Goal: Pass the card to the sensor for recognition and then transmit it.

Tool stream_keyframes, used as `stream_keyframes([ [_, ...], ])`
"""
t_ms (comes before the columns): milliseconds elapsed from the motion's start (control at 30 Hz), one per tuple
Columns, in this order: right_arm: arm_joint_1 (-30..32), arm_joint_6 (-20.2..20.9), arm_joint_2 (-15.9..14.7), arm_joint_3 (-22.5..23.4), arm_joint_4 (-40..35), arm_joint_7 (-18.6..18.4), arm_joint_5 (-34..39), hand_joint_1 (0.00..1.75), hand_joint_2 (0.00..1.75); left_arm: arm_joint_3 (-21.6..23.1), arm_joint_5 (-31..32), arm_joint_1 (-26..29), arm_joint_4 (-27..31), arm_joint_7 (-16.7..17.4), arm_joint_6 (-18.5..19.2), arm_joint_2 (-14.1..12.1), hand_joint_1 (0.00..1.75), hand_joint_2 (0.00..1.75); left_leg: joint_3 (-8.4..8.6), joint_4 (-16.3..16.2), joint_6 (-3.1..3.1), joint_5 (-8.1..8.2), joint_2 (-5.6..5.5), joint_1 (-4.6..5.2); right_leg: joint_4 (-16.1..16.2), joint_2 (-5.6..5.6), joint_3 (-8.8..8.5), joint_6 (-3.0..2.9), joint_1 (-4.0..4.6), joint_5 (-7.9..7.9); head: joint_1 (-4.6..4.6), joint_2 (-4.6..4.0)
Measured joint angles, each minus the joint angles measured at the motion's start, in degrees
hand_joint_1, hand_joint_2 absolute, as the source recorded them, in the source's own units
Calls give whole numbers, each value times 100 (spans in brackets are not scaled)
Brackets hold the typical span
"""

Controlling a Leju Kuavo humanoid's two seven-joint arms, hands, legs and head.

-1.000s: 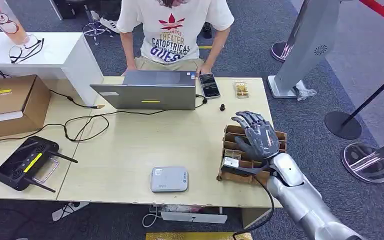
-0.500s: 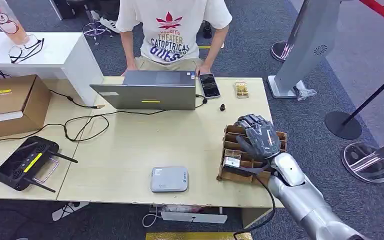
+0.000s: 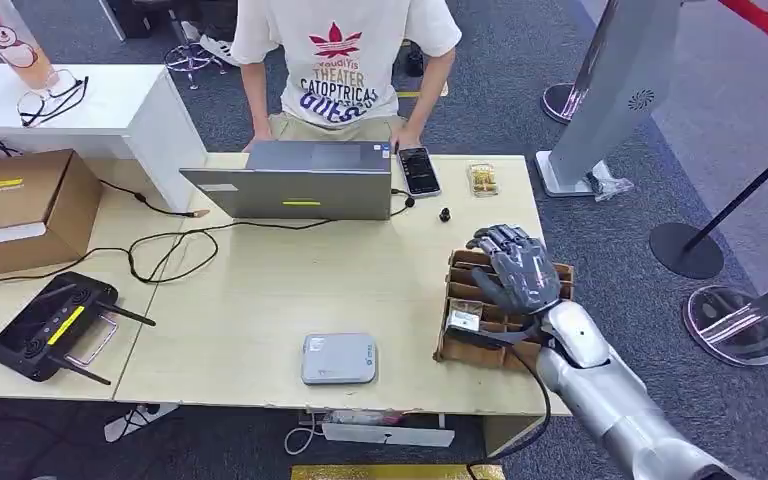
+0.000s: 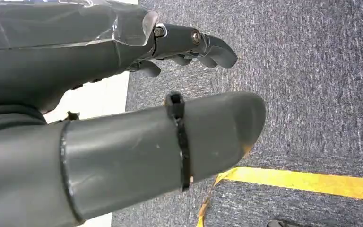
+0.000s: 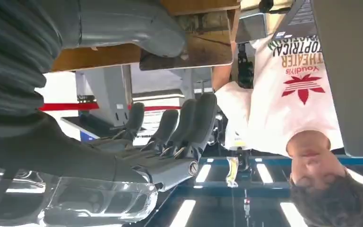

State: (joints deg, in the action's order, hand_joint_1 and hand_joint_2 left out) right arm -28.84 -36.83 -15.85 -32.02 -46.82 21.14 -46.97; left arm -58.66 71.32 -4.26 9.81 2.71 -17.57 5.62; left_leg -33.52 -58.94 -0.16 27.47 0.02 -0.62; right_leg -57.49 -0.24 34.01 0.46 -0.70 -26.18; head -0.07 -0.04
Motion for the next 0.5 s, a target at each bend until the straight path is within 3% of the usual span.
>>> stream_keyframes([
  [333,-73,197,2,-81,140,-15,20,94,175,0,-2,-1,0,13,-26,2,0,0,0,0,0,0,0,0,0,0,0,0,0,0,2,0],
  [433,-102,315,2,-114,186,-70,22,108,175,0,-2,-1,0,15,-46,2,0,0,0,0,0,0,0,0,0,0,0,0,0,0,2,0],
  [500,-113,383,2,-155,210,-107,22,131,175,-2,-2,-1,0,15,-63,2,0,0,0,0,0,0,0,0,0,0,0,0,0,0,2,0],
])
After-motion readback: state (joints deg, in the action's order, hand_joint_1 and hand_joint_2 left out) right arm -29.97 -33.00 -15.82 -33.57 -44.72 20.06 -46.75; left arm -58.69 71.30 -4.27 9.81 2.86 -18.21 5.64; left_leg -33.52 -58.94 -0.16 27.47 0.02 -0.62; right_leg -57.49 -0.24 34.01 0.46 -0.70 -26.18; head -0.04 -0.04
